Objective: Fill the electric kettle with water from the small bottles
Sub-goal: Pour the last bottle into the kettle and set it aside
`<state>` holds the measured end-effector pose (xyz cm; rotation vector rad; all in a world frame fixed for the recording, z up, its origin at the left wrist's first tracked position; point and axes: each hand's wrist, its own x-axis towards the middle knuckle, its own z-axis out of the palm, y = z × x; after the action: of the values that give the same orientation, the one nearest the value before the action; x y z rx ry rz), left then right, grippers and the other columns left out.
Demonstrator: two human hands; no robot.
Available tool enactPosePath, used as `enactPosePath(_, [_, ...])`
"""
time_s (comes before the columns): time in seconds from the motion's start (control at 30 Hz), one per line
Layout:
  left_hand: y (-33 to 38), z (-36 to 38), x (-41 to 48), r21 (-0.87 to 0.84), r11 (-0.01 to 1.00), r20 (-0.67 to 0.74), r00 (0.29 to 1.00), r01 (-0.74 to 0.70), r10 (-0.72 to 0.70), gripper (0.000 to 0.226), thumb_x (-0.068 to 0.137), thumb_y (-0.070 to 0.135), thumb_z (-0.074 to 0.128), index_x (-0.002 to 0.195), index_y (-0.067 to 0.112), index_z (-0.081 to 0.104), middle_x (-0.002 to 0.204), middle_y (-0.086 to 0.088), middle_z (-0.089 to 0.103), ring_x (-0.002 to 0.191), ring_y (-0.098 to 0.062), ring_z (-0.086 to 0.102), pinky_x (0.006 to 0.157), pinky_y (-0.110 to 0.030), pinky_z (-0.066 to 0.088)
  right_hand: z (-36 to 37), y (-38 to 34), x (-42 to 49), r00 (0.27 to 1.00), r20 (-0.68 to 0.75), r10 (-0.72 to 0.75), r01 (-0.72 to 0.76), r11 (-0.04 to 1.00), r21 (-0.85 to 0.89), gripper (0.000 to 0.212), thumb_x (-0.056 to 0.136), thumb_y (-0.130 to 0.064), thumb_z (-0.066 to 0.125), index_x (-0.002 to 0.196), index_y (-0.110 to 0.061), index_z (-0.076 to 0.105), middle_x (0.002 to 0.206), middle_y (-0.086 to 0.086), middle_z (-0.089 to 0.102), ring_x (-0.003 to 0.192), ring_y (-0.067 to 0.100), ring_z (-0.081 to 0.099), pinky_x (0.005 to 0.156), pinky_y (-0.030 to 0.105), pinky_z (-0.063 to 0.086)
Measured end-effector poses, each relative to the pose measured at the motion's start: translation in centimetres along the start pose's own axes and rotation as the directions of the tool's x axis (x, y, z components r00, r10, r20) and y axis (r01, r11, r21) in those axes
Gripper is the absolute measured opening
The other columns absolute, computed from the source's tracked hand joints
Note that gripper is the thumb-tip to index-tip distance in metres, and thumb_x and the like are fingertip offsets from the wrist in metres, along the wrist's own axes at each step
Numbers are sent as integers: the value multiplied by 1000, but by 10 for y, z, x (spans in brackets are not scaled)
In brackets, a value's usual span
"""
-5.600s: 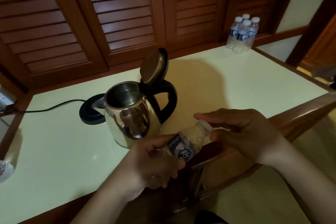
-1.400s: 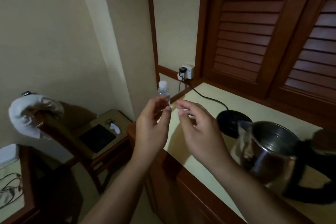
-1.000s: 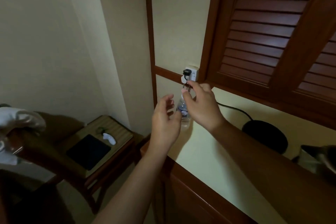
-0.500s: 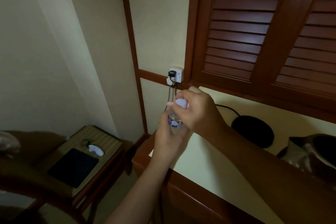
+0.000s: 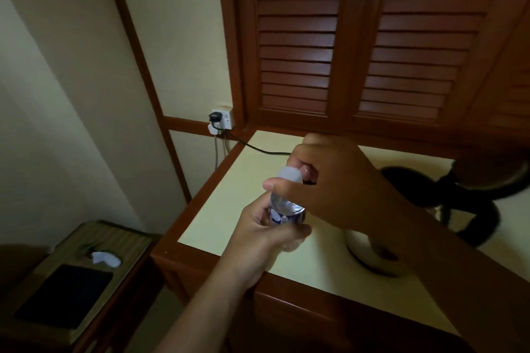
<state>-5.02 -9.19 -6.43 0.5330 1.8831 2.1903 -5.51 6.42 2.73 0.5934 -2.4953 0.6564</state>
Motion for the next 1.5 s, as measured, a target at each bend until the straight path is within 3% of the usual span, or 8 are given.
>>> enactPosePath(0.13, [-1,29,-7,-151,980,269,959,129,-85,23,77,-13,63,99,-6,61,78,-13,62,66,-22,57,67,-36,41,-51,8,-33,971,219,-91,72,993,90,36,88,-64,56,84,-31,71,86,-14,53,82,7,56,69,17,40])
enactPosePath(0.37, [-9,81,-31,-106,968,426,890,229,-164,36,72,-4,72,107,5,71,97,-14,71,90,-27,67,82,-37,54,-100,32,-105,916,387,-107,63,990,125,38,98,-24,52,134,-24,63,129,-7,53,118,8,49,98,34,45])
enactPosePath(0.47, [-11,107,-44,-72,967,377,904,246,-202,36,75,-4,74,105,15,75,92,-6,74,86,-20,71,77,-30,55,-108,39,-132,946,313,-78,17,981,193,37,98,-17,52,134,-19,63,133,-3,55,121,14,51,98,40,48])
enactPosePath(0.67, [-13,144,-59,-63,975,171,965,214,-201,51,80,1,74,129,15,69,113,-3,80,103,-18,78,86,-28,58,-112,46,-187,985,5,174,-167,940,299,27,104,-23,52,128,-31,60,123,-18,58,106,1,61,87,12,45])
enactPosePath(0.87, [-16,146,-60,-46,975,47,975,218,-216,53,75,11,84,126,21,73,122,-6,78,113,-22,74,99,-41,52,-87,81,-242,778,-160,607,-477,738,477,19,97,-17,68,112,-29,70,110,-15,71,102,-5,66,86,6,47])
enactPosePath(1.03, [-12,139,-50,21,982,31,981,190,-190,50,75,10,86,122,24,75,118,-3,79,112,-21,74,93,-36,53,-40,129,-273,787,-95,610,-603,793,90,12,86,-18,77,85,-25,68,103,-15,71,103,3,64,93,3,36])
enactPosePath(1.13, [-6,131,-39,79,984,61,984,161,-166,49,75,17,89,120,30,76,123,-4,78,117,-24,72,101,-43,53,-24,138,-274,832,-85,548,-552,833,-38,8,84,-29,76,83,-27,68,101,-17,72,103,6,62,100,27,44])
enactPosePath(1.5, [29,104,-3,381,925,-89,996,8,27,46,85,22,86,125,39,70,114,17,77,101,4,71,87,-28,55,-8,132,-255,658,53,751,-676,620,-400,106,82,-91,21,160,-20,14,170,8,11,157,32,5,126,52,2])
